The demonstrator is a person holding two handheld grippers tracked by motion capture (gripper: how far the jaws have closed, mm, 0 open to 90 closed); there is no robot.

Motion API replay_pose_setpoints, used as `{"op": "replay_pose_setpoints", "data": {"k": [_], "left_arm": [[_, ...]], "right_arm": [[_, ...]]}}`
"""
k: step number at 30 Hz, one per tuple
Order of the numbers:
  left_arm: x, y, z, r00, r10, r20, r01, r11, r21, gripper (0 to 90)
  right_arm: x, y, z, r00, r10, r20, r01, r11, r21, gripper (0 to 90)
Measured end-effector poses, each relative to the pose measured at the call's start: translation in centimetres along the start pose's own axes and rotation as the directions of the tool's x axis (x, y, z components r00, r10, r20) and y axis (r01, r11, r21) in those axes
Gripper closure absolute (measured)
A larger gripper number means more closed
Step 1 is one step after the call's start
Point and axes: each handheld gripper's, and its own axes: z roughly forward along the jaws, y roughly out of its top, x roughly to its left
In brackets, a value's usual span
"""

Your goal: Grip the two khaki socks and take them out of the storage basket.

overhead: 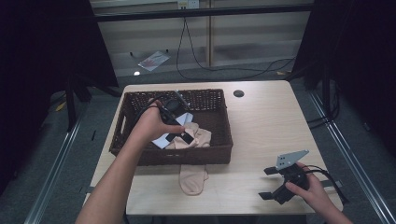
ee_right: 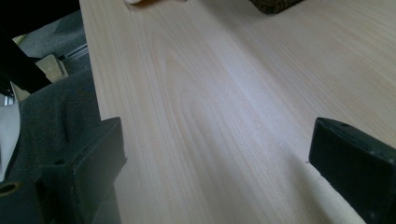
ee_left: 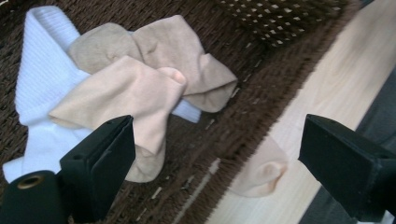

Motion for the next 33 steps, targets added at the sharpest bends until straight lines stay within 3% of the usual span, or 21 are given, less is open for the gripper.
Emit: {"op": "replay_pose_setpoints", "data": {"k": [6, 16, 21, 30, 33], "left_arm": [[1.1, 0.2, 1.5, 0.9992, -0.037, -0.014, 0.037, 0.999, 0.027, 10.5], [2.7, 0.5, 3.7, 0.996, -0.089, -0.008, 0.089, 0.9958, 0.02, 9.8], [3.3, 0.6, 4.4, 0.9929, -0.115, -0.03, 0.116, 0.9931, 0.017, 9.8], [4.2, 0.6, 6.4, 0.9903, -0.126, -0.057, 0.128, 0.9913, 0.03, 13.3], [4.5, 0.7, 6.9, 0.9909, -0.112, -0.074, 0.115, 0.9927, 0.037, 13.9]], "right_arm": [[0.0, 0.0, 0.0, 1.0, 0.001, -0.004, -0.001, 1.0, 0.003, 3.3], [0.1, 0.0, 0.0, 1.0, 0.002, -0.004, -0.002, 1.0, 0.008, 3.2], [0.1, 0.0, 0.1, 1.0, 0.003, -0.008, -0.003, 1.0, 0.004, 3.3], [0.0, 0.0, 0.1, 1.0, -0.004, -0.008, 0.004, 1.0, 0.004, 3.3], [0.0, 0.0, 0.1, 0.9999, -0.001, -0.013, 0.001, 1.0, 0.004, 3.3]]}}
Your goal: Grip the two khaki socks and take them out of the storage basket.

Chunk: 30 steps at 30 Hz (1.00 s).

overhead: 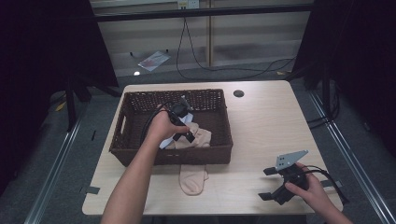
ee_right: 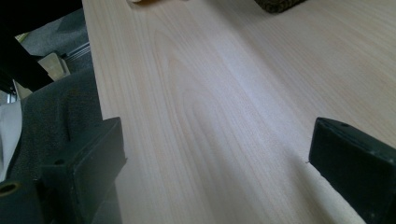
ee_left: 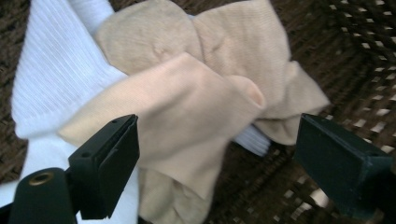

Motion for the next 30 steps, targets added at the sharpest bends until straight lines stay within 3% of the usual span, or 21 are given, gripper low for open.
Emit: {"op": "replay_pose_setpoints", "data": {"k": [10, 20, 26, 29, 30], "left_arm": [[1.0, -0.1, 1.6, 0.9995, 0.03, -0.013, -0.03, 0.9995, -0.007, 18.0], [1.2, -0.4, 2.3, 0.9994, 0.028, -0.021, -0.028, 0.9993, -0.026, 24.0], [1.2, -0.4, 2.4, 0.9984, 0.055, -0.015, -0.055, 0.9984, -0.014, 45.7], [1.0, -0.4, 2.6, 0.9986, 0.05, -0.017, -0.05, 0.9987, 0.003, 61.0], [1.0, -0.4, 2.6, 0.9991, 0.04, -0.015, -0.04, 0.9991, 0.009, 74.6]], "right_arm": [[0.0, 0.0, 0.0, 1.0, -0.001, -0.001, 0.001, 1.0, 0.001, 3.3], [0.0, 0.0, 0.0, 1.0, -0.001, -0.003, 0.001, 1.0, 0.004, 3.3], [0.0, 0.0, 0.0, 1.0, -0.001, -0.004, 0.001, 1.0, 0.0, 3.2], [0.0, 0.0, -0.1, 1.0, -0.007, -0.002, 0.007, 1.0, -0.001, 3.3], [0.0, 0.0, -0.1, 1.0, -0.007, -0.004, 0.007, 1.0, -0.002, 3.2]]}}
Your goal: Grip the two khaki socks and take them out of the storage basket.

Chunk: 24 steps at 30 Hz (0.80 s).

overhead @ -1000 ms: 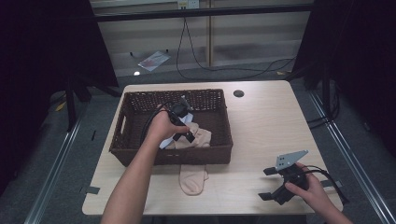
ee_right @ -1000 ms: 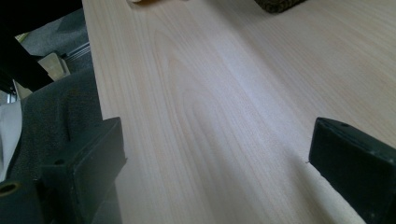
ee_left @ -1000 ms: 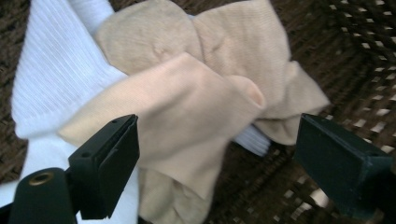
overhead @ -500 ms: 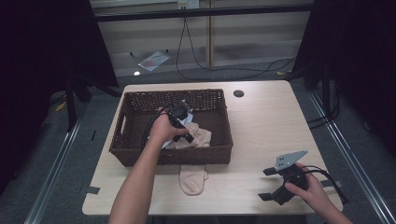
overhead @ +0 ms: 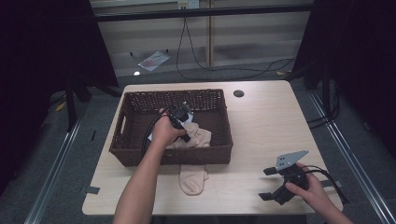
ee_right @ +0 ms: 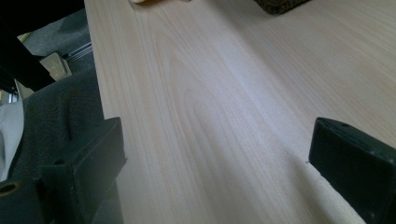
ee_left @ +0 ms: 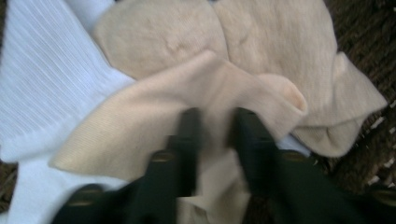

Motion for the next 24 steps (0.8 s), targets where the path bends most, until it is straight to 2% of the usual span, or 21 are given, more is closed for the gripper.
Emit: {"op": "replay_pose_setpoints", "data": {"k": [1, 3, 5, 7, 10, 13, 14, 18, 21, 24], "left_arm": [[0.0, 0.0, -0.1, 1.0, 0.002, 0.003, -0.003, 1.0, 0.009, 74.6], [-0.1, 0.0, -0.3, 0.9999, -0.009, 0.008, 0.009, 0.9999, 0.012, 85.0], [-0.1, 0.0, -0.6, 0.9997, -0.017, 0.019, 0.017, 0.9998, 0.008, 89.7], [0.0, -0.1, -1.2, 0.999, -0.027, 0.036, 0.027, 0.9995, 0.016, 90.0], [0.1, -0.4, -2.3, 0.9971, -0.054, 0.053, 0.055, 0.9985, -0.009, 90.0], [0.0, -0.7, -3.2, 0.9952, -0.072, 0.066, 0.072, 0.9974, -0.006, 90.0], [0.0, -0.7, -3.8, 0.9943, -0.074, 0.076, 0.074, 0.9972, 0.006, 90.0], [-0.1, -0.7, -5.3, 0.9889, -0.109, 0.101, 0.11, 0.9939, -0.007, 90.0], [-0.1, -0.7, -6.5, 0.9895, -0.103, 0.102, 0.104, 0.9945, -0.009, 90.0], [-0.2, -0.8, -7.5, 0.9875, -0.114, 0.11, 0.115, 0.9933, -0.01, 90.0]], "right_arm": [[0.0, 0.0, 0.0, 1.0, 0.0, 0.0, 0.0, 1.0, 0.0, 3.2], [0.0, 0.0, 0.0, 1.0, 0.0, 0.0, 0.0, 1.0, 0.002, 3.2], [0.0, 0.0, 0.0, 1.0, 0.001, 0.001, -0.001, 1.0, 0.003, 3.3], [0.0, 0.0, 0.0, 1.0, 0.001, 0.002, -0.001, 1.0, 0.003, 3.2], [0.0, 0.0, 0.0, 1.0, 0.0, -0.001, 0.0, 1.0, 0.002, 3.2], [0.0, 0.0, 0.0, 1.0, -0.001, 0.001, 0.001, 1.0, 0.003, 3.3], [0.0, 0.0, 0.0, 1.0, 0.001, 0.002, -0.001, 1.0, 0.005, 3.3], [0.0, 0.0, 0.1, 1.0, 0.004, 0.0, -0.004, 1.0, 0.007, 3.3], [0.0, 0.0, 0.0, 1.0, -0.001, 0.003, 0.001, 1.0, 0.002, 3.3], [0.0, 0.0, 0.0, 1.0, 0.004, 0.004, -0.004, 1.0, 0.004, 3.3]]}}
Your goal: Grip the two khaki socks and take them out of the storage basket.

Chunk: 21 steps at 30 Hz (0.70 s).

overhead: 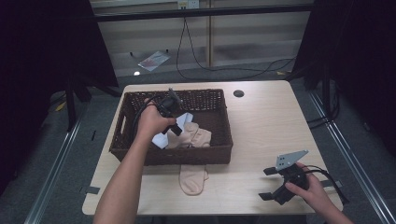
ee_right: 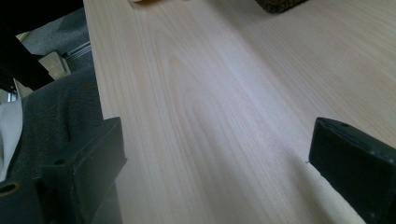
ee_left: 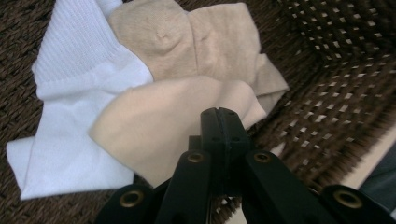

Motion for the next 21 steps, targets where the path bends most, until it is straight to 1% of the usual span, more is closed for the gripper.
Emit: {"op": "replay_pose_setpoints", "data": {"k": [2, 5, 8, 11, 12, 14, 15, 16, 17, 21], "left_arm": [[-0.2, 0.0, -0.6, 1.0, -0.002, 0.001, 0.002, 1.0, 0.005, 90.0], [-0.4, -0.1, -1.5, 0.9998, -0.011, 0.016, 0.011, 0.9999, -0.008, 90.0], [-0.6, -0.1, -2.3, 0.9999, -0.008, 0.013, 0.008, 1.0, -0.002, 90.0], [-0.8, -0.2, -3.1, 0.9994, -0.017, 0.029, 0.017, 0.9998, -0.008, 90.0], [-0.9, -0.2, -3.4, 0.9993, -0.019, 0.034, 0.02, 0.9996, -0.018, 90.0], [-1.1, -0.2, -3.9, 0.9995, -0.009, 0.031, 0.01, 0.9998, -0.015, 90.0], [-1.1, -0.2, -4.2, 0.9995, -0.007, 0.031, 0.008, 0.9997, -0.021, 90.0], [-1.2, -0.2, -4.5, 0.9994, -0.013, 0.032, 0.014, 0.9996, -0.026, 90.0], [-1.3, -0.2, -4.7, 0.9992, -0.012, 0.038, 0.014, 0.9994, -0.033, 90.0], [-1.7, -0.1, -5.4, 0.9986, -0.008, 0.052, 0.009, 0.9994, -0.033, 90.0]], "right_arm": [[0.0, 0.0, 0.0, 1.0, -0.001, 0.001, 0.001, 1.0, 0.005, 3.3], [0.0, 0.0, 0.0, 1.0, -0.007, -0.001, 0.007, 1.0, -0.001, 3.3], [0.0, 0.0, 0.0, 1.0, -0.005, -0.003, 0.005, 1.0, -0.006, 3.2], [0.0, 0.0, 0.1, 0.9999, -0.008, 0.006, 0.008, 1.0, 0.003, 3.2], [0.0, 0.0, 0.1, 1.0, -0.005, 0.0, 0.005, 1.0, 0.002, 3.2], [0.0, 0.0, 0.1, 0.9999, -0.01, 0.003, 0.01, 0.9999, 0.003, 3.3], [0.0, 0.0, 0.1, 0.9999, -0.01, 0.005, 0.01, 0.9999, 0.003, 3.2], [-0.1, 0.0, 0.1, 1.0, -0.008, 0.004, 0.008, 1.0, 0.004, 3.2], [-0.1, 0.0, 0.1, 1.0, -0.008, 0.004, 0.008, 1.0, 0.004, 3.2], [-0.1, 0.0, 0.2, 0.9999, -0.015, -0.001, 0.015, 0.9999, 0.004, 3.2]]}}
